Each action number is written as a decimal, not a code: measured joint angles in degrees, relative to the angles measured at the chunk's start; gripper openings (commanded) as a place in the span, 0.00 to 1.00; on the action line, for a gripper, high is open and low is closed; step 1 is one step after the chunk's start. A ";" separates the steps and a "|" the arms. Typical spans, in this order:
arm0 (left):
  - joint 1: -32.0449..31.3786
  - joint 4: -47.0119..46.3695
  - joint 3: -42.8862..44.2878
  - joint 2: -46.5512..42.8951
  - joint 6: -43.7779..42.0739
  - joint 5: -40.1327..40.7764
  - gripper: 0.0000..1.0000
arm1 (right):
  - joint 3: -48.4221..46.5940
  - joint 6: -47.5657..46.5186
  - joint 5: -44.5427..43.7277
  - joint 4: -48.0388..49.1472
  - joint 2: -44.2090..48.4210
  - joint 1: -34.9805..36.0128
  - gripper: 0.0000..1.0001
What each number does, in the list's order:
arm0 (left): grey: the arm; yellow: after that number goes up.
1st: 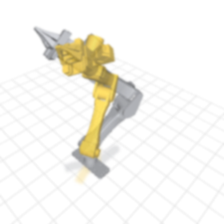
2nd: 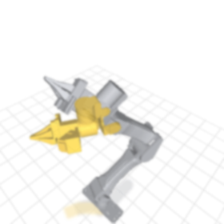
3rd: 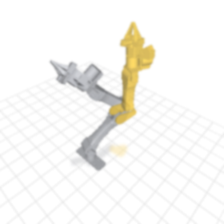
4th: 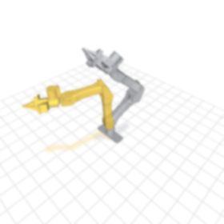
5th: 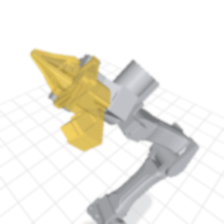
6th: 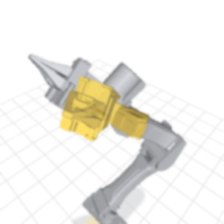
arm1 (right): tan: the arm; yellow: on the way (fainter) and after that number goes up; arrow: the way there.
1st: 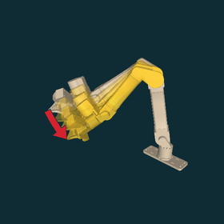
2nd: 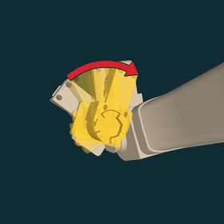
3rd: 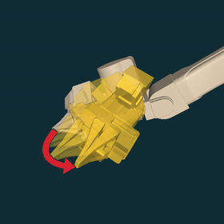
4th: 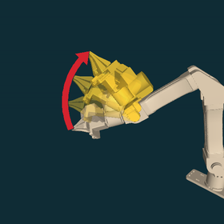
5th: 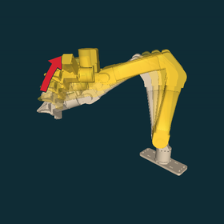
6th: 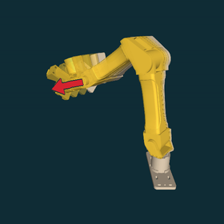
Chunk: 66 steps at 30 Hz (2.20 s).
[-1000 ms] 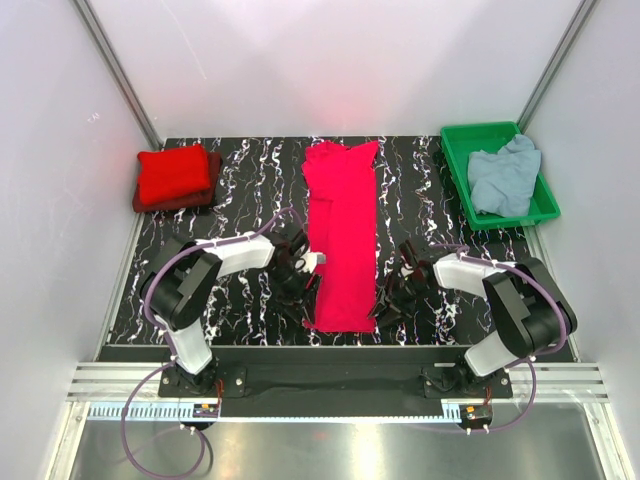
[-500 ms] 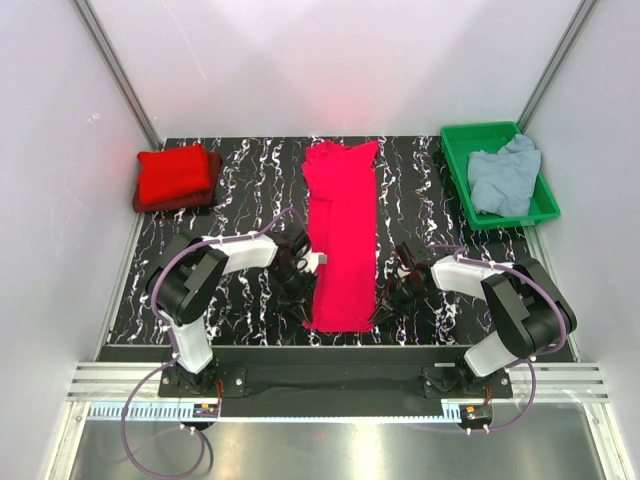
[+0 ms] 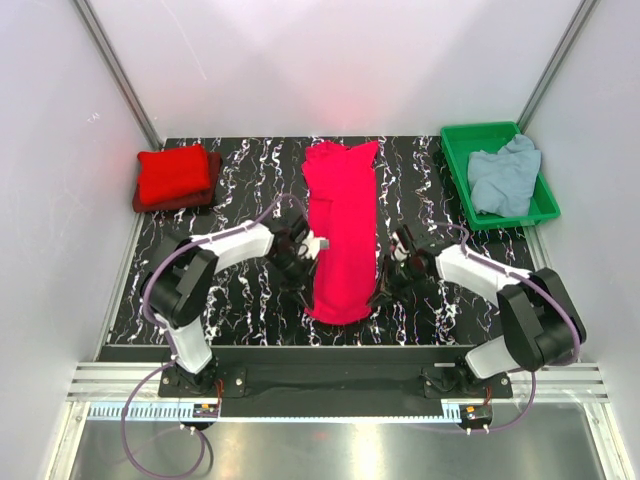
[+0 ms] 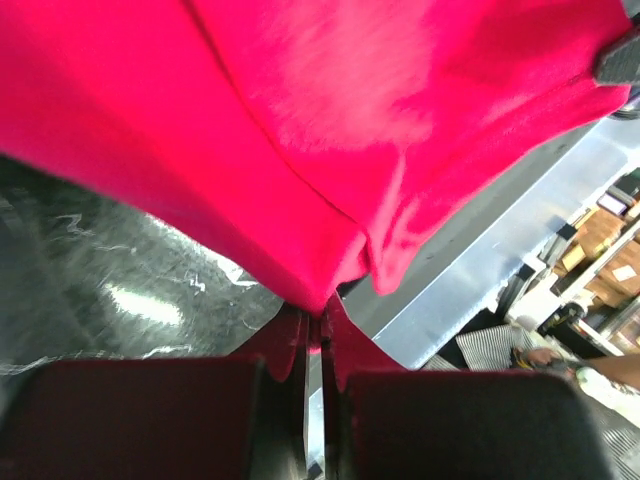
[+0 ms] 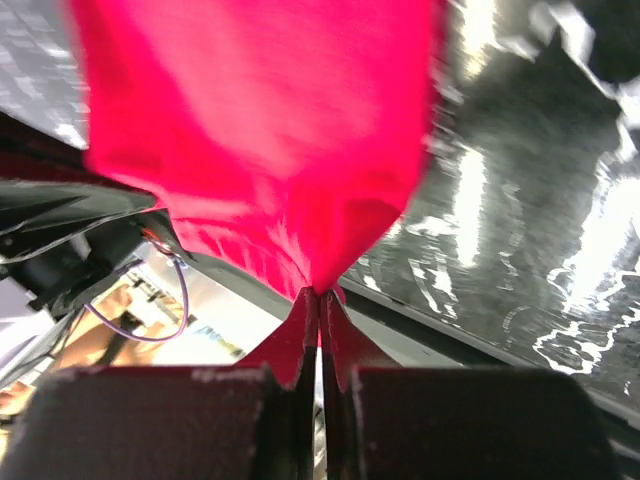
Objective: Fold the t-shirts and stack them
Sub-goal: Fold the tshirt
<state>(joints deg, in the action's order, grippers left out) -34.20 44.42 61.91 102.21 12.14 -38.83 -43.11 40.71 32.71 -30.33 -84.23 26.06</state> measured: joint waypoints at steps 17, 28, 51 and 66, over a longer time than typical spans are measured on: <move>7.21 8.31 16.04 0.11 -5.42 1.09 0.00 | -11.37 -7.78 -4.72 -5.27 2.27 -8.48 0.00; 10.12 9.27 29.57 12.87 -6.60 1.40 0.00 | -19.34 -8.59 -4.76 1.33 -8.31 -12.68 0.00; 17.07 8.98 56.59 31.12 -7.19 3.91 0.04 | -49.81 -13.38 -5.75 4.13 -33.99 -13.05 0.00; 16.98 6.36 62.14 39.74 -7.61 8.28 0.47 | -52.87 -14.60 -8.15 4.13 -40.48 -13.11 0.00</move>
<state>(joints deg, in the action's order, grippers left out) -17.21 50.78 124.05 141.95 4.54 -30.55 -95.98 26.11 24.56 -26.20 -124.70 12.95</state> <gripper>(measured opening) 0.330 0.012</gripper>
